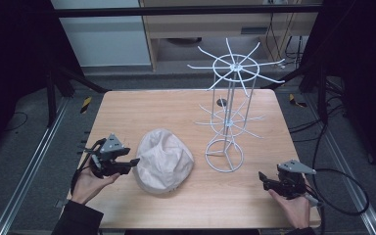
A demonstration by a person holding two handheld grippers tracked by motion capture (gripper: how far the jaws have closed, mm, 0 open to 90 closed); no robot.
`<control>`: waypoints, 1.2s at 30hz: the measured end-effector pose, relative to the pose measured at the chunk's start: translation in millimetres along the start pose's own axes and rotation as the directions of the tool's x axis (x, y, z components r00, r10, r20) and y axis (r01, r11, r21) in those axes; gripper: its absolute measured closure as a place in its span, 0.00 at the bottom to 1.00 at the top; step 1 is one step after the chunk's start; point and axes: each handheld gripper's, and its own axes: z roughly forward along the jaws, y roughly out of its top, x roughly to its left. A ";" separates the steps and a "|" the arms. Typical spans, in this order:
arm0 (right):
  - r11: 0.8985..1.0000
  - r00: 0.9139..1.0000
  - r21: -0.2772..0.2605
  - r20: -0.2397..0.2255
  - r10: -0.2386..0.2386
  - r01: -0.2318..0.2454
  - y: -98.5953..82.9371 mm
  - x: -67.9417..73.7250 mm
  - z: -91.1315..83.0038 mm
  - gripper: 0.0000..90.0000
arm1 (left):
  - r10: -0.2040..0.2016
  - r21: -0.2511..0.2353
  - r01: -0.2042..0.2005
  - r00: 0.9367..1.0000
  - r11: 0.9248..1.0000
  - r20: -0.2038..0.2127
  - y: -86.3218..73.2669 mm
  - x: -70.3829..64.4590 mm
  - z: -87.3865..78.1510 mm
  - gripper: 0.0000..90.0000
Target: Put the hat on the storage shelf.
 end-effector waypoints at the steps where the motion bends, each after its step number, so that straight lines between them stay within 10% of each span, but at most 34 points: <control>1: 1.000 1.000 0.000 0.000 0.000 0.000 0.0 0.0 0.0 0.28 | 0.000 0.000 0.000 1.000 1.000 0.000 0.0 0.0 0.0 0.52; 16: 0.999 1.000 0.025 -0.006 -0.021 0.021 -1.1 1.2 3.8 0.29 | -0.035 0.125 0.024 0.996 0.992 0.083 -5.2 5.4 42.8 0.76; 22: 0.999 1.000 0.026 -0.003 -0.026 0.026 -1.1 0.9 3.8 0.30 | -0.057 0.128 0.048 0.996 0.991 0.069 -3.8 0.9 36.7 0.96; 36: 0.999 0.999 0.025 0.000 -0.032 0.032 -0.5 2.1 4.3 0.30 | -0.132 0.077 0.131 0.991 0.988 0.003 -24.9 -30.0 6.5 0.98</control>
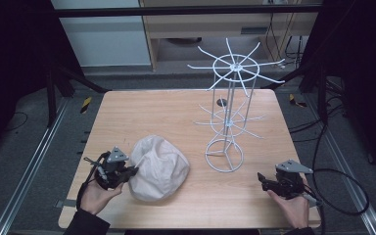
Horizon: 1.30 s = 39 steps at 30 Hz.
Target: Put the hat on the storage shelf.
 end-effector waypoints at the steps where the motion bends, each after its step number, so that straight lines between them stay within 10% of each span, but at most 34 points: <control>1: 1.000 1.000 0.000 0.000 0.004 -0.004 0.1 0.5 -0.1 0.30 | 0.000 0.000 0.000 1.000 1.000 0.000 0.0 0.0 0.0 0.98; 11: 1.000 1.000 -0.004 -0.003 0.001 -0.001 0.0 0.2 -0.3 0.30 | 0.040 -0.018 -0.040 0.999 0.999 0.023 -0.7 -27.8 6.8 0.94; 17: 1.000 1.000 -0.008 -0.002 -0.004 0.004 -0.5 -0.7 -0.1 0.30 | 0.068 -0.102 -0.062 0.996 0.993 0.062 3.3 -5.2 -11.1 0.63; 21: 1.000 1.000 -0.012 0.001 -0.004 0.004 -0.9 0.2 0.5 0.30 | 0.153 -0.135 -0.149 0.988 0.980 0.026 15.4 15.0 -22.8 0.47; 27: 1.000 1.000 -0.022 0.005 -0.021 0.021 -1.7 -0.1 0.7 0.30 | 0.249 -0.143 -0.242 0.968 0.960 0.034 44.5 33.8 -19.3 0.52; 28: 0.999 1.000 -0.024 0.004 -0.023 0.023 -1.8 -0.4 0.7 0.30 | 0.312 -0.165 -0.304 0.950 0.938 0.025 51.4 33.1 -16.3 0.52; 29: 0.999 1.000 -0.025 0.003 -0.023 0.023 -1.9 -0.6 0.6 0.30 | 0.312 -0.165 -0.304 0.950 0.938 0.025 51.4 33.1 -16.3 0.51; 30: 1.000 1.000 -0.024 -0.001 -0.017 0.017 -1.8 -0.3 0.2 0.30 | 0.362 -0.159 -0.355 0.932 0.921 0.020 59.2 29.1 -14.3 0.51; 32: 0.999 1.000 -0.029 0.000 -0.027 0.027 -2.0 -0.9 0.4 0.30 | 0.390 -0.153 -0.381 0.921 0.912 0.029 63.8 24.6 -13.8 0.51; 39: 0.999 1.000 -0.027 -0.005 -0.027 0.026 -1.8 -0.4 0.5 0.30 | 0.432 -0.118 -0.427 0.901 0.897 0.025 62.2 19.8 -14.1 0.49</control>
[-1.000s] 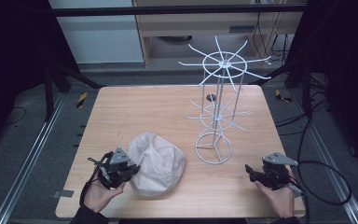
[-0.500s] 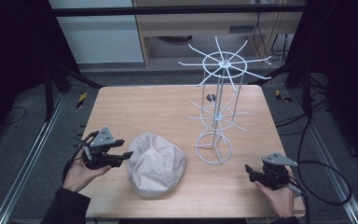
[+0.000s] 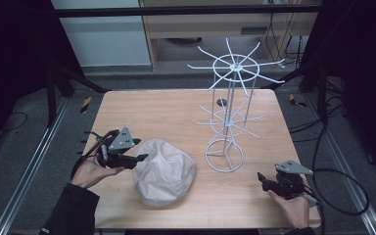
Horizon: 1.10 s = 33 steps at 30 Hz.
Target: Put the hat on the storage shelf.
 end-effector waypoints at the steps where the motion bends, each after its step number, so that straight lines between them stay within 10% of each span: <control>1: 1.000 1.000 0.000 0.000 0.000 0.000 0.0 0.0 0.1 0.30 | 0.012 0.018 -0.012 1.000 1.000 -0.004 -3.7 -0.3 -1.3 0.50; 8: 1.000 1.000 0.004 -0.006 0.001 0.000 0.0 0.8 0.6 0.30 | -0.071 0.099 0.069 0.997 0.993 0.017 -20.5 -3.0 1.1 0.61; 15: 1.000 1.000 0.001 -0.003 -0.001 0.001 0.0 0.6 0.2 0.30 | -0.199 0.134 0.194 0.980 0.972 0.026 -44.2 -23.6 6.6 1.00; 25: 1.000 1.000 0.004 -0.004 0.000 0.000 0.2 1.6 0.4 0.30 | -0.247 0.186 0.225 0.963 0.956 0.105 -78.5 -58.6 16.5 1.00; 33: 1.000 1.000 0.004 -0.004 0.002 -0.002 0.3 2.0 0.4 0.30 | -0.242 0.136 0.222 0.958 0.965 0.152 -69.8 -80.2 21.8 0.99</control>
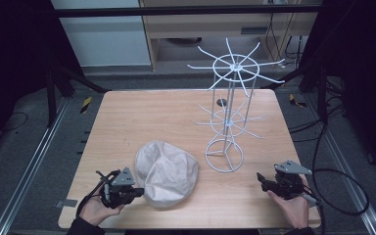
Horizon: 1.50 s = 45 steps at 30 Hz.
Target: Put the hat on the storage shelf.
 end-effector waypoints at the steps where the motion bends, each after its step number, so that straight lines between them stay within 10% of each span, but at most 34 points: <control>1: 1.000 1.000 0.000 0.000 0.000 0.000 0.0 0.0 0.0 0.30 | 0.000 0.000 0.000 1.000 1.000 0.000 0.0 0.0 0.0 0.99; 11: 1.000 1.000 0.000 -0.001 -0.001 0.001 -0.2 -0.1 -0.1 0.30 | 0.081 -0.021 -0.081 0.997 0.997 -0.006 25.1 -22.8 15.5 0.96; 21: 1.000 1.000 0.003 -0.002 -0.006 0.006 -0.7 -0.5 1.3 0.30 | 0.153 -0.088 -0.156 0.987 0.984 -0.038 53.9 42.1 -25.6 0.66; 33: 1.000 1.000 0.004 -0.008 -0.012 0.012 -1.7 -1.4 2.7 0.29 | 0.372 -0.024 -0.371 0.927 0.928 0.055 90.9 82.8 2.0 0.36; 45: 1.000 1.000 0.007 -0.012 -0.001 0.002 -1.4 -2.3 2.2 0.28 | 0.451 -0.026 -0.452 0.880 0.892 0.148 118.6 85.4 37.3 0.32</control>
